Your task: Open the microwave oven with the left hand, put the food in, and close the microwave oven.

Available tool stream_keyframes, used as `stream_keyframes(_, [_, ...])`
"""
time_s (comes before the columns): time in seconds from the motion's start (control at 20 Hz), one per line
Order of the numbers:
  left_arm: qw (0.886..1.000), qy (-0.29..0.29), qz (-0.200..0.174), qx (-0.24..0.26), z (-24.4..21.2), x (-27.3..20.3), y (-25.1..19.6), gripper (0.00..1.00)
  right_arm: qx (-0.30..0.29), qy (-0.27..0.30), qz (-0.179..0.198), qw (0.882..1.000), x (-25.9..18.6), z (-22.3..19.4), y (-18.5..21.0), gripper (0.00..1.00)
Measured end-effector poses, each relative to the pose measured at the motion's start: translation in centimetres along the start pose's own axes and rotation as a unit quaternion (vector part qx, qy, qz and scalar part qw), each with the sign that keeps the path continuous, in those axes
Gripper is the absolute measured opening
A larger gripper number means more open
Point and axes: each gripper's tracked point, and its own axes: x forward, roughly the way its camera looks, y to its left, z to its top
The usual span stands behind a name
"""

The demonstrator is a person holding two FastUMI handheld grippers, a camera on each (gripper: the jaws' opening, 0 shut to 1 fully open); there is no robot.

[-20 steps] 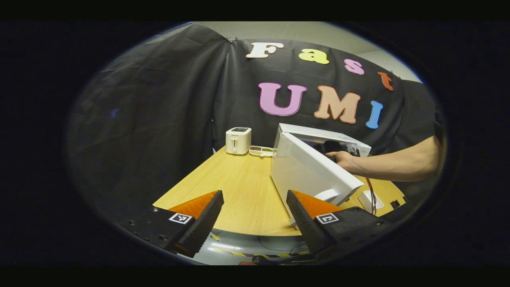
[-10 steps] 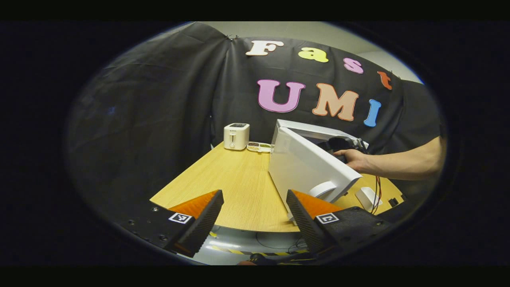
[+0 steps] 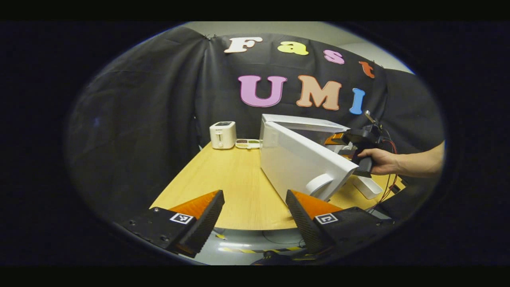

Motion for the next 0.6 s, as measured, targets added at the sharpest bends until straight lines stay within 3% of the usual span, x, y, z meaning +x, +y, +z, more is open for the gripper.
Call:
stream_keyframes(0.05, [1.000,0.001,-0.004,0.003,0.1,0.3,-0.3,0.87,-0.030,-0.007,0.008,0.999,-1.4,0.7,-0.2,0.90])
stream_keyframes(0.1, [1.000,0.003,-0.004,0.007,0.3,0.6,-0.5,0.84,-0.055,-0.022,0.014,0.998,-2.7,1.9,-0.4,0.91])
stream_keyframes(0.2, [1.000,0.024,0.002,0.017,-0.5,1.8,-0.6,0.65,-0.105,-0.065,0.024,0.992,-5.1,4.6,-0.8,0.90])
stream_keyframes(0.25, [0.999,0.033,0.001,0.020,-0.8,2.1,-1.1,0.53,-0.132,-0.083,0.021,0.988,-6.3,5.6,-1.3,0.99])
stream_keyframes(0.3, [0.999,0.033,0.007,0.021,-0.8,2.6,-1.1,0.45,-0.152,-0.098,0.024,0.983,-7.3,6.5,-1.5,0.90])
stream_keyframes(0.4, [0.998,0.049,0.045,0.017,-1.6,3.1,0.2,0.01,-0.174,-0.120,0.032,0.977,-9.1,7.7,-1.5,0.91])
stream_keyframes(0.6, [0.997,0.066,0.046,-0.021,-3.0,4.2,-1.7,0.01,-0.220,-0.155,0.045,0.962,-12.5,10.5,-1.8,0.90])
